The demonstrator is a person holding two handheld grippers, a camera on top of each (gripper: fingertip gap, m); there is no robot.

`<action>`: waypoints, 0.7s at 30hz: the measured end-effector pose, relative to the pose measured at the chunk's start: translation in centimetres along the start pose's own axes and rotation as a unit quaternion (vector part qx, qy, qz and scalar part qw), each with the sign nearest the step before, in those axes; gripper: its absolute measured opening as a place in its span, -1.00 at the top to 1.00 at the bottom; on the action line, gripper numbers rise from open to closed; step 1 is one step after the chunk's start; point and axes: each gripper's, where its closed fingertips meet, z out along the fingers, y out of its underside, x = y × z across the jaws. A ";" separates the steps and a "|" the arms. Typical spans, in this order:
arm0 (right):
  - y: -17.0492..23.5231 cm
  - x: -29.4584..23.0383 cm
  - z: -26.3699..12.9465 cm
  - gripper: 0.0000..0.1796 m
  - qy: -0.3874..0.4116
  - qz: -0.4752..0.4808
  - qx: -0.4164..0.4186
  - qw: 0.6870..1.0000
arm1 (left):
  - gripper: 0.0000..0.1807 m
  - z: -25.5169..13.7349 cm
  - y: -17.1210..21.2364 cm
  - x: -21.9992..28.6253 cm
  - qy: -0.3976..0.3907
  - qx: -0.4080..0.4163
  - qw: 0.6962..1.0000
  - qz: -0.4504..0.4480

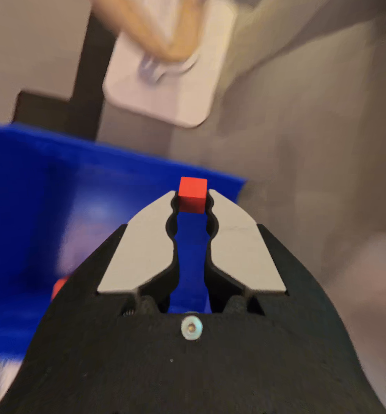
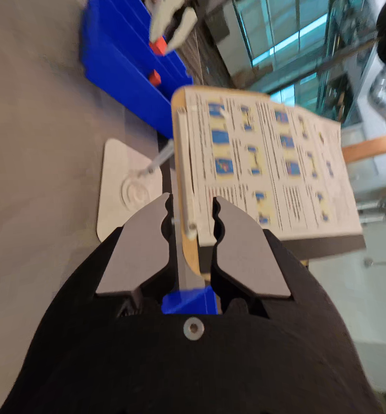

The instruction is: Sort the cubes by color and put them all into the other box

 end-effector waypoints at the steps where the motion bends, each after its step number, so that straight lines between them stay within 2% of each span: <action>1: -1.9 -1.0 0.7 0.62 -0.004 -0.016 0.020 1.000 | 0.76 0.2 -1.4 2.0 0.027 0.028 0.999 0.010; 6: -8.9 -5.1 3.8 0.53 0.020 -0.075 0.099 0.992 | 0.76 2.2 -7.9 10.2 0.129 0.145 0.980 0.050; 12: -12.4 -8.4 5.4 0.42 0.036 -0.110 0.138 0.984 | 0.76 5.6 -13.3 17.4 0.216 0.245 0.941 0.085; 17: -12.6 -10.0 5.8 0.51 0.024 -0.130 0.142 0.981 | 0.76 7.6 -15.4 20.7 0.277 0.261 0.920 0.091; 19: -12.6 -10.2 5.7 0.62 0.029 -0.134 0.147 0.980 | 0.77 8.0 -15.8 21.3 0.289 0.262 0.917 0.090; 20: -12.7 -10.0 5.4 0.75 0.040 -0.134 0.150 0.979 | 0.76 8.3 -15.8 21.6 0.294 0.259 0.916 0.090; 21: -12.7 -9.9 5.2 0.75 0.040 -0.135 0.152 0.978 | 0.76 8.4 -16.0 21.8 0.304 0.263 0.912 0.087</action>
